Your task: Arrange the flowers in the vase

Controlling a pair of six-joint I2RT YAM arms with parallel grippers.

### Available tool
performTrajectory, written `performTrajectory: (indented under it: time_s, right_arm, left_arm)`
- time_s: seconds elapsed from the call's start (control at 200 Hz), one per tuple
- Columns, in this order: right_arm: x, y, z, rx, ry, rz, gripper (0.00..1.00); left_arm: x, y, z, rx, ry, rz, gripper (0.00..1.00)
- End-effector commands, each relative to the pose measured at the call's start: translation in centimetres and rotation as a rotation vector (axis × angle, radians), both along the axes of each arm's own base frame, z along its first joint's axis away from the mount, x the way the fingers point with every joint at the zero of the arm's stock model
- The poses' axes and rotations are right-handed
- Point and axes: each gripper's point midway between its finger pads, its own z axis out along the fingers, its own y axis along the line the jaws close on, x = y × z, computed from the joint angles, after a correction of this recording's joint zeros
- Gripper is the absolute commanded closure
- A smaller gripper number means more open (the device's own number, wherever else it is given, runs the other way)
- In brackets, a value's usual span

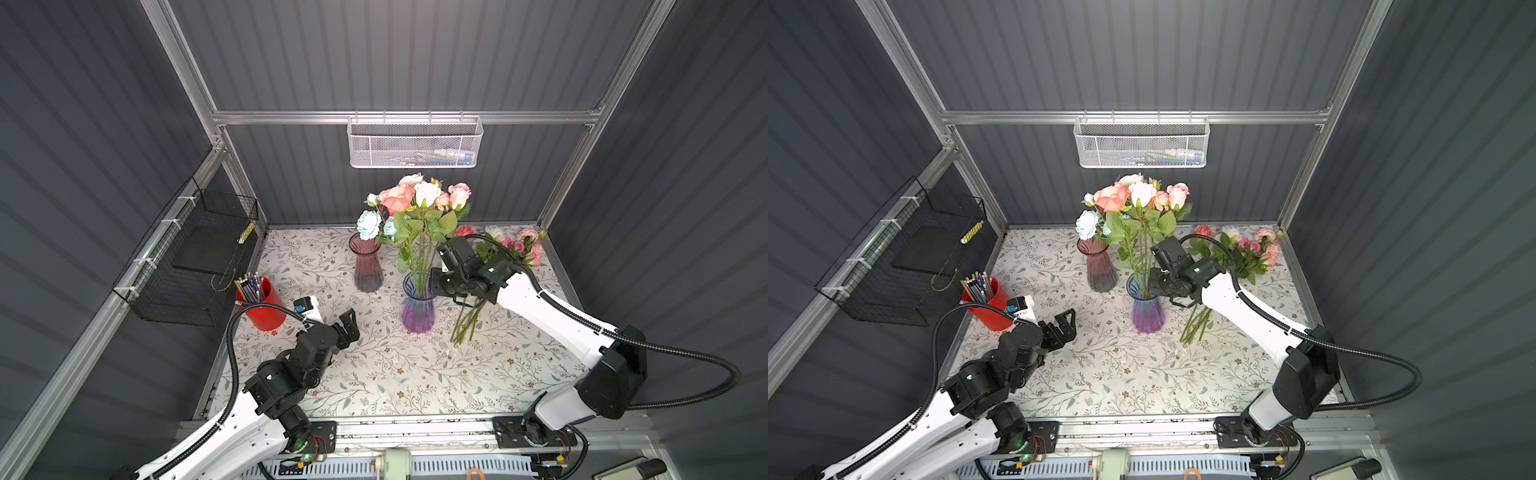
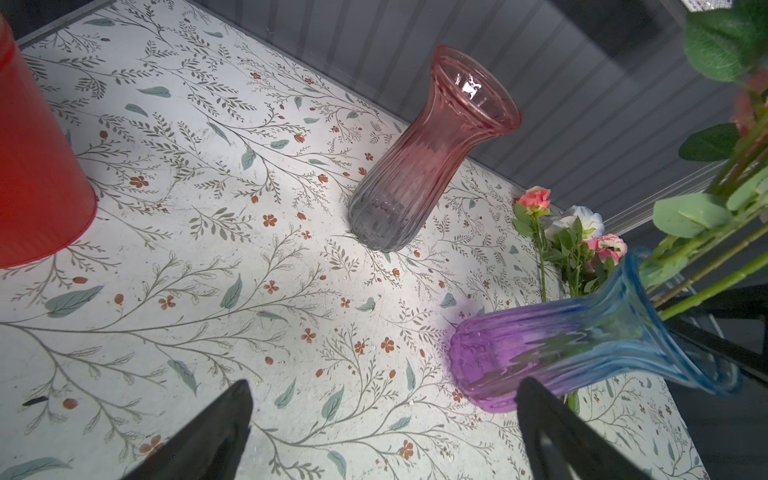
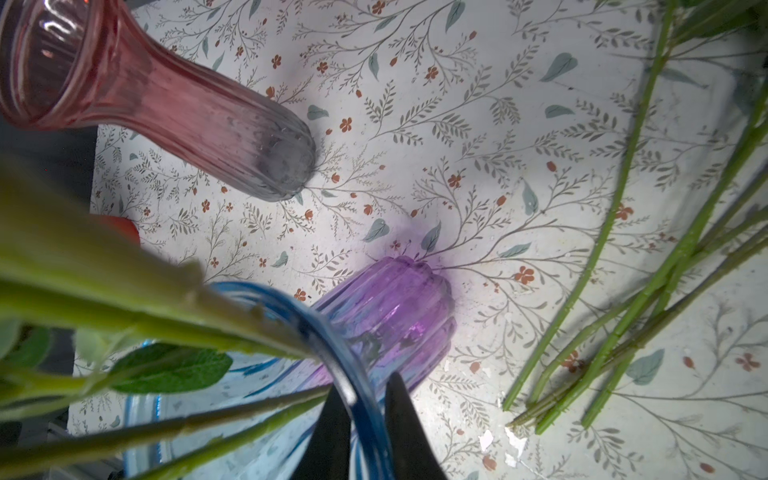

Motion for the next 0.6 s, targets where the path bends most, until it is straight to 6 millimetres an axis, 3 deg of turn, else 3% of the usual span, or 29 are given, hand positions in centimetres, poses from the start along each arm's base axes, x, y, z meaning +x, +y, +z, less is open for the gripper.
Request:
performTrajectory:
  time_s: [0.0,0.32,0.595]
  right_arm:
    - [3.9,-1.2,2.0,-0.039,-0.111,-0.036,1.0]
    - [10.7,-1.7,1.7,0.004,-0.101,-0.072,1.0]
    - [14.2,-0.8,0.8,0.033,-0.054,-0.071,1.0]
  left_arm:
    - [-0.1,0.9,0.5,0.037,-0.013,0.019,0.01]
    - [-0.2,1.5,1.6,0.056,-0.03,0.032,0.01]
    - [0.4,0.9,2.3,0.07,-0.049,0.023,0.01]
